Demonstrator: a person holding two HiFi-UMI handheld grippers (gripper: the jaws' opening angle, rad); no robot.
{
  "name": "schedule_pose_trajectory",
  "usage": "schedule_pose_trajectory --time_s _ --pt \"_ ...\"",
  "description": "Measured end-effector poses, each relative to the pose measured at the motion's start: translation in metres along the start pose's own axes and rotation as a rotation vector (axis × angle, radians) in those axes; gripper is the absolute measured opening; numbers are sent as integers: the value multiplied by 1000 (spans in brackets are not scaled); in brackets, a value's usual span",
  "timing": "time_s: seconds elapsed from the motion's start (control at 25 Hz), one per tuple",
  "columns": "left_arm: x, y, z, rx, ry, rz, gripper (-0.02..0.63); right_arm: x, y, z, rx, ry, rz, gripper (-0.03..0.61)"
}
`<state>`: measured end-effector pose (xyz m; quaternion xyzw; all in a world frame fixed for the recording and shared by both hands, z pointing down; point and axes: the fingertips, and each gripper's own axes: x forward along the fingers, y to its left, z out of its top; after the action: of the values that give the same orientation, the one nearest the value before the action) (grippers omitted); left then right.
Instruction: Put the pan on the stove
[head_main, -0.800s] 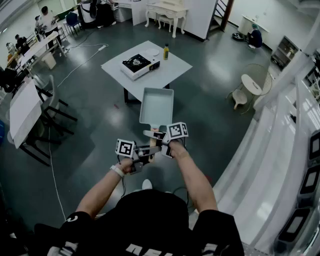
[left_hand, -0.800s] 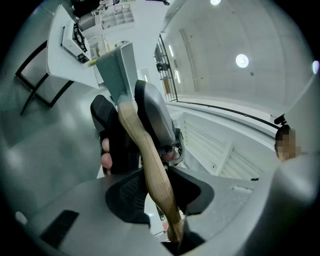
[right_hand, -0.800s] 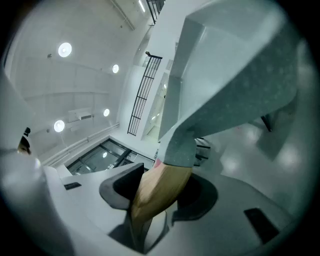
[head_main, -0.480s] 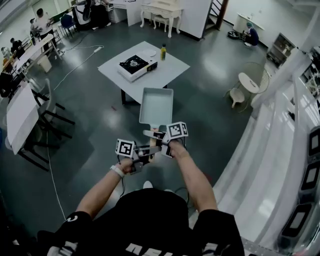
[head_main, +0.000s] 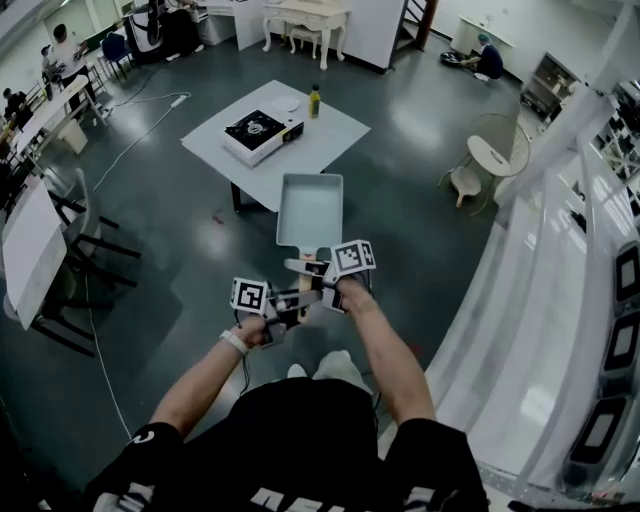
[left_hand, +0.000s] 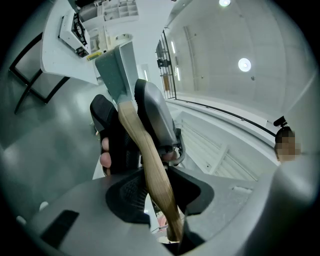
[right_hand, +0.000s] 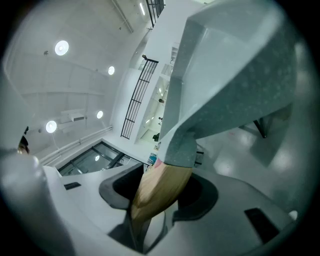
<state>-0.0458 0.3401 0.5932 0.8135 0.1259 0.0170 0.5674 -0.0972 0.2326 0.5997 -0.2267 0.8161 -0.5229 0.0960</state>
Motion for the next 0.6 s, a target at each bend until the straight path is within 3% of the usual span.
schedule_pose_trajectory --time_s 0.2,0.4,0.6 --pt "12 21 25 -18 8 10 107 -14 -42 21 62 7 -141 175" --pt "29 47 65 -33 1 10 107 -9 -64 63 43 31 -76 178" --pt "58 67 114 -25 -5 27 107 -23 -84 116 29 47 -71 179"
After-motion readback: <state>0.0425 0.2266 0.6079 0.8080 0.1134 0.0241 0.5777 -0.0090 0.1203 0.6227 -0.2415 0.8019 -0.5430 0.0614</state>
